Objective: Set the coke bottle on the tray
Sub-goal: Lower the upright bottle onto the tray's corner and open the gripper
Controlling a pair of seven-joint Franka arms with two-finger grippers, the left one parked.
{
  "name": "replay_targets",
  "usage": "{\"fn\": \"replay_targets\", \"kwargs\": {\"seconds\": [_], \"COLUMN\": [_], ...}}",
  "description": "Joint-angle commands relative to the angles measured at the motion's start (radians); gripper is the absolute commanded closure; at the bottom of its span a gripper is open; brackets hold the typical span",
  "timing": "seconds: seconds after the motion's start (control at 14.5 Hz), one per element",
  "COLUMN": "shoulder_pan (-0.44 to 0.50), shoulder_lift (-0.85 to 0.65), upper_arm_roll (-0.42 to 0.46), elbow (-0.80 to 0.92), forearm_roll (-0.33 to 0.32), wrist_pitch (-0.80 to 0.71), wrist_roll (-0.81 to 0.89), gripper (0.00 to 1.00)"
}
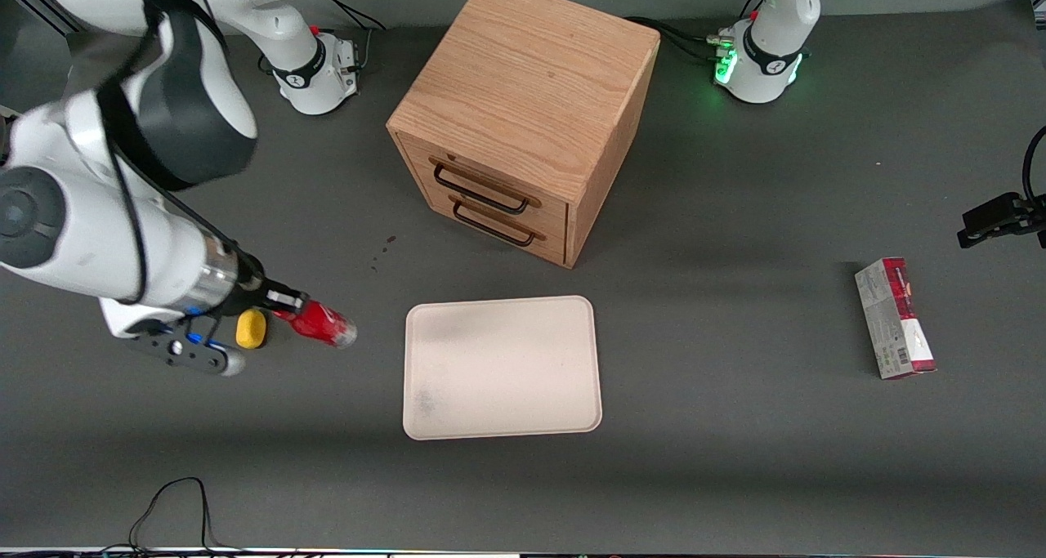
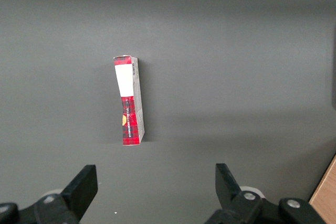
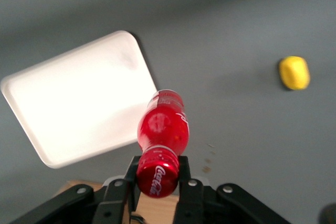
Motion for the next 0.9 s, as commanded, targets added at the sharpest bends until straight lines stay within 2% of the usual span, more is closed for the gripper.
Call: {"fn": "replay_targets", "kwargs": {"seconds": [0.0, 0.42, 0.62, 0.83], "shoulder_pan": [0.011, 0.057, 0.060, 0.086], "shoulder_lift": [0.100, 0.222, 0.251, 0.285], "upper_arm_roll": [0.019, 0.011, 0.013, 0.013], "elbow": [0.072, 0.073, 0.073, 0.072], "forearm_roll": [0.018, 0.011, 0.008, -0.049], "wrist_pitch": [0.089, 0.261, 0.277, 0.323], "wrist_roll": [0.138, 0.240, 0.257, 0.319], "gripper": [1.00, 1.00, 1.00, 1.00]}}
